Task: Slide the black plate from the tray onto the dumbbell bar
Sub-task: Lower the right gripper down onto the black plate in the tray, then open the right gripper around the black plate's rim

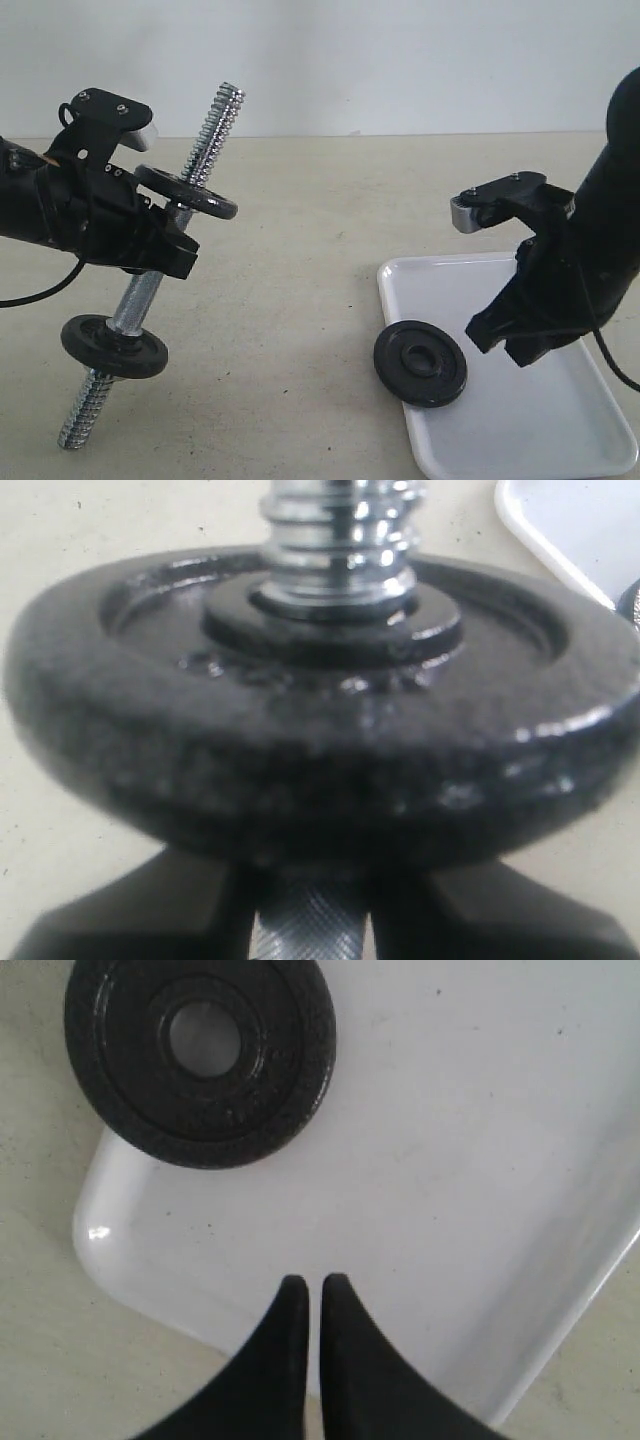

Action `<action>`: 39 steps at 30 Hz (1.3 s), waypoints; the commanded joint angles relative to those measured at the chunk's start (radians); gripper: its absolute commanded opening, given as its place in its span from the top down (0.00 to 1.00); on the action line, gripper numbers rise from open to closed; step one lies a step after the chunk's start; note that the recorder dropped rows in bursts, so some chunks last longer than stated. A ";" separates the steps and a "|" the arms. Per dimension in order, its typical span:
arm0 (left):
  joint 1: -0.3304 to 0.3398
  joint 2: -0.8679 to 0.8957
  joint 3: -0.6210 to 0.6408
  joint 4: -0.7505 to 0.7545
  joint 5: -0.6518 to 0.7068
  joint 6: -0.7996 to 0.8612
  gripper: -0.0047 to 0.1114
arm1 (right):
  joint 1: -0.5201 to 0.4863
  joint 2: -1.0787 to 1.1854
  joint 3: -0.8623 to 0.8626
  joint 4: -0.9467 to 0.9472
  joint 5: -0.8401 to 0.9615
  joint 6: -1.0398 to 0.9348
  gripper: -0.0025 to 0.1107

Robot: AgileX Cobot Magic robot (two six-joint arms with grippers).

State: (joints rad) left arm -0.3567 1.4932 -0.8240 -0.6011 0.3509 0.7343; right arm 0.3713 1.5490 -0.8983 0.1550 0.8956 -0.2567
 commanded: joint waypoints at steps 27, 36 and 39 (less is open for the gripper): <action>-0.003 -0.055 -0.035 -0.045 -0.098 -0.009 0.92 | 0.210 0.138 -0.150 -0.063 0.027 -0.041 0.98; -0.003 -0.055 -0.035 -0.045 -0.093 -0.009 0.92 | 0.210 0.138 -0.150 -0.060 0.022 -0.045 0.83; -0.003 -0.055 -0.035 -0.045 -0.093 -0.009 0.92 | 0.210 0.138 -0.150 -0.060 0.013 -0.045 0.62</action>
State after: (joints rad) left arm -0.3567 1.4932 -0.8240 -0.6004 0.3520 0.7343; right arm 0.5778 1.6901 -1.0435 0.0982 0.9166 -0.2982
